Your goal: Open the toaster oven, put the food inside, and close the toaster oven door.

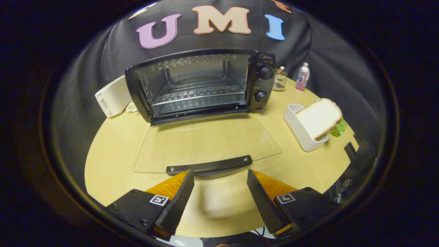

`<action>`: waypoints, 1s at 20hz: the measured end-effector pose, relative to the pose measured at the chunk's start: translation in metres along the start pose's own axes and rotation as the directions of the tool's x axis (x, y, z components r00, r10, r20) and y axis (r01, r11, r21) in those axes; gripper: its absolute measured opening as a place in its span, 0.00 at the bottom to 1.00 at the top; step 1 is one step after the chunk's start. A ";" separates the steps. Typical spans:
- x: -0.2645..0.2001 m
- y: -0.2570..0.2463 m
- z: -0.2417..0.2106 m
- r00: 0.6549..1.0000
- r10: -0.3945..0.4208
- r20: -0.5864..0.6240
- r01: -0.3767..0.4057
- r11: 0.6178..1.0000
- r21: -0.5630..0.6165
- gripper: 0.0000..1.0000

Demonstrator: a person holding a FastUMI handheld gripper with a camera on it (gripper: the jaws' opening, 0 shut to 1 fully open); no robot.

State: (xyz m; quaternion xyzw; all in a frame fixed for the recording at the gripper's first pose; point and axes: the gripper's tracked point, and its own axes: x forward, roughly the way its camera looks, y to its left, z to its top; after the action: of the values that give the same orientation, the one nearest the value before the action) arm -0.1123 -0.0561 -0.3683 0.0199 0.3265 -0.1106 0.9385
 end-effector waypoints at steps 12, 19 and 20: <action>-0.012 -0.131 0.105 0.934 -0.306 0.186 0.256 0.933 0.252 0.97; -0.004 -0.206 0.114 0.879 -0.455 0.142 0.384 0.853 0.353 0.97; -0.007 -0.218 0.112 0.868 -0.478 0.132 0.402 0.834 0.378 0.97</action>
State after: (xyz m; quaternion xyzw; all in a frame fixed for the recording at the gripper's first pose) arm -0.0977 -0.2796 -0.2680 0.0921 0.1919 -0.3805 0.8999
